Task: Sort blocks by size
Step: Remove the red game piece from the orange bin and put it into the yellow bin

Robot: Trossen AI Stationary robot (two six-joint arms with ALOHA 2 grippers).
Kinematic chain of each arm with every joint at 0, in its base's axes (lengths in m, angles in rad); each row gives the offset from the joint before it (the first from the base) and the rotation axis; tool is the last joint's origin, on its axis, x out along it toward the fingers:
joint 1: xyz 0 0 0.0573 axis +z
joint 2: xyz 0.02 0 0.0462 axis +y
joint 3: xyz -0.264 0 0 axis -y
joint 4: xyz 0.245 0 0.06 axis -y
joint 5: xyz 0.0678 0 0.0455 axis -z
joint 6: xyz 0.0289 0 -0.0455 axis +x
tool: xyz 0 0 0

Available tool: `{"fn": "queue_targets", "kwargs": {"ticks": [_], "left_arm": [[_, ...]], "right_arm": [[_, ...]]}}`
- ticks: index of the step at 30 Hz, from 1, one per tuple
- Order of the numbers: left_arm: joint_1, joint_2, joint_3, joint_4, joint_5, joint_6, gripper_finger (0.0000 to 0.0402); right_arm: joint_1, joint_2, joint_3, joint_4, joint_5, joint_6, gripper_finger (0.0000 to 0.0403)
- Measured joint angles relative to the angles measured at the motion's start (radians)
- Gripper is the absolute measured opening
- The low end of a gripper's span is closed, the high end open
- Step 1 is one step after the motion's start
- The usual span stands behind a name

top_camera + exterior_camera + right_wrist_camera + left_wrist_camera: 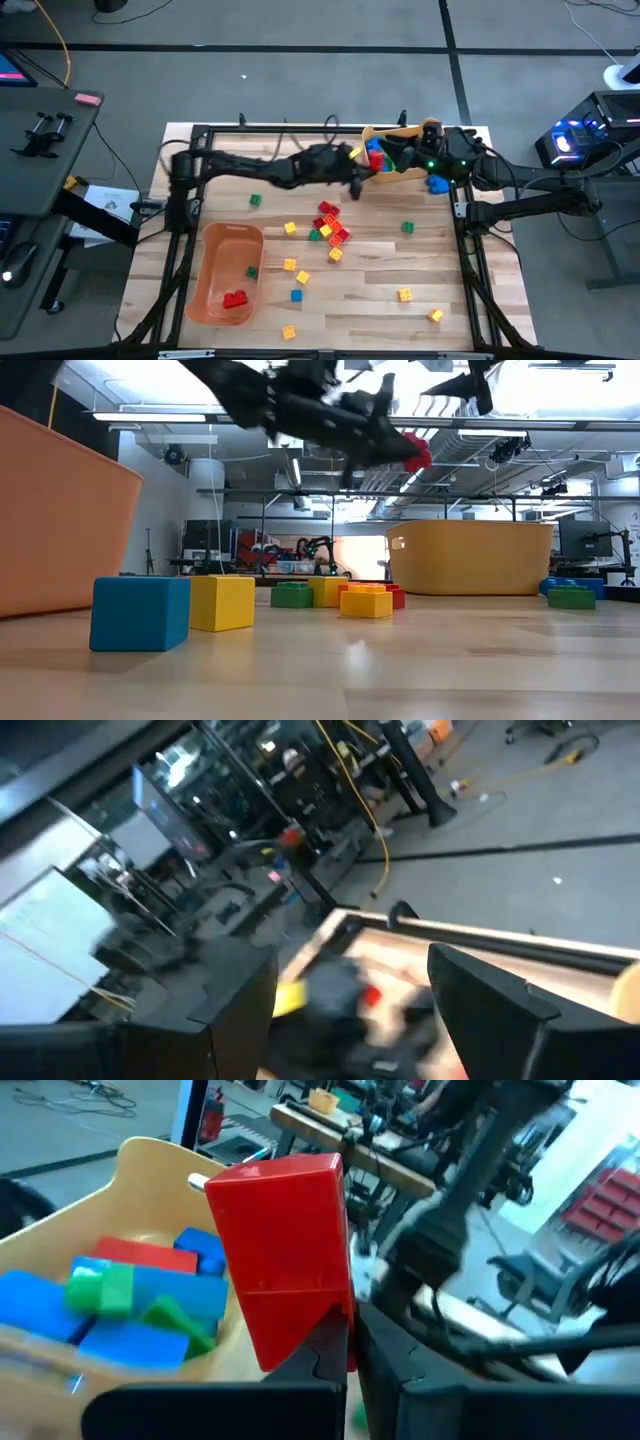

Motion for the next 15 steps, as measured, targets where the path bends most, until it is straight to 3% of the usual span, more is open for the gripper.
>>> {"fn": "queue_targets", "kwargs": {"ticks": [4,7,11,15], "left_arm": [[0.043,0.138,0.181,-0.038,0.011,-0.011,0.0002],[0.077,0.210,0.321,-0.162,0.013,-0.051,0.0017],[0.118,0.264,0.493,-0.388,0.063,-0.005,0.0069],[0.142,0.261,0.575,-0.545,0.063,0.069,0.0141]], "right_arm": [[0.000,0.000,0.000,0.024,0.000,-0.015,0.0256],[0.000,0.000,0.000,0.024,0.000,-0.015,0.0256],[0.000,0.000,0.000,0.024,-0.001,-0.015,0.0256],[0.000,0.000,0.000,0.034,-0.003,-0.015,0.0256]]}}
